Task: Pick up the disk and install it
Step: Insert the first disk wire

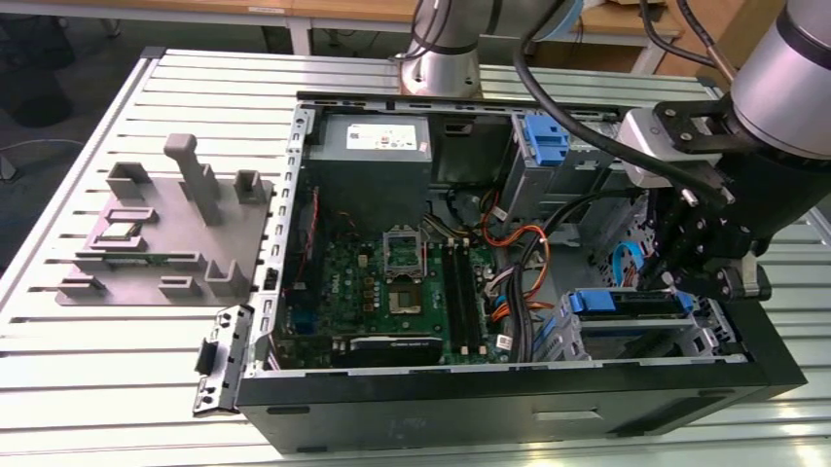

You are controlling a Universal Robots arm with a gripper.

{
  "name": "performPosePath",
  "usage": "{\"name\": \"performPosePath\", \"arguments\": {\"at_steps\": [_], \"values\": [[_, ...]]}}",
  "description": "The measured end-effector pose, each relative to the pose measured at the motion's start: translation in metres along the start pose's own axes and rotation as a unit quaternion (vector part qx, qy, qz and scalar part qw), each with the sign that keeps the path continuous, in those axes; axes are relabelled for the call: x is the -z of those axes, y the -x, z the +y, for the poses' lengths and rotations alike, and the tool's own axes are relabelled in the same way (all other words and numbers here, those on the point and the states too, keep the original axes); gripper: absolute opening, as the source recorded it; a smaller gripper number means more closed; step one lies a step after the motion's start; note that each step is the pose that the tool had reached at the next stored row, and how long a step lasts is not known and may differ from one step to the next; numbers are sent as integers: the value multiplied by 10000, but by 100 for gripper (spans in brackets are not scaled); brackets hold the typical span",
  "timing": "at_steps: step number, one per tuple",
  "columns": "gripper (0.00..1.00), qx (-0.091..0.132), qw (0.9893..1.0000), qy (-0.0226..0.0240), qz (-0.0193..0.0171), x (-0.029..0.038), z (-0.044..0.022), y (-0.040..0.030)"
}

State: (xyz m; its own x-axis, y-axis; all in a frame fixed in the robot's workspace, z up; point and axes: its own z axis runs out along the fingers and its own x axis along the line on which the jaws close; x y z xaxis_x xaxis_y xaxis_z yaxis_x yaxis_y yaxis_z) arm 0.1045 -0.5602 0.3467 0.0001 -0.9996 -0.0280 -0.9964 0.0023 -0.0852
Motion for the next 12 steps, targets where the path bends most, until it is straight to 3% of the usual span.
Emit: {"name": "performPosePath", "arguments": {"at_steps": [12], "values": [[16,0,10000,-5,-1,-28,7,-4]]}}
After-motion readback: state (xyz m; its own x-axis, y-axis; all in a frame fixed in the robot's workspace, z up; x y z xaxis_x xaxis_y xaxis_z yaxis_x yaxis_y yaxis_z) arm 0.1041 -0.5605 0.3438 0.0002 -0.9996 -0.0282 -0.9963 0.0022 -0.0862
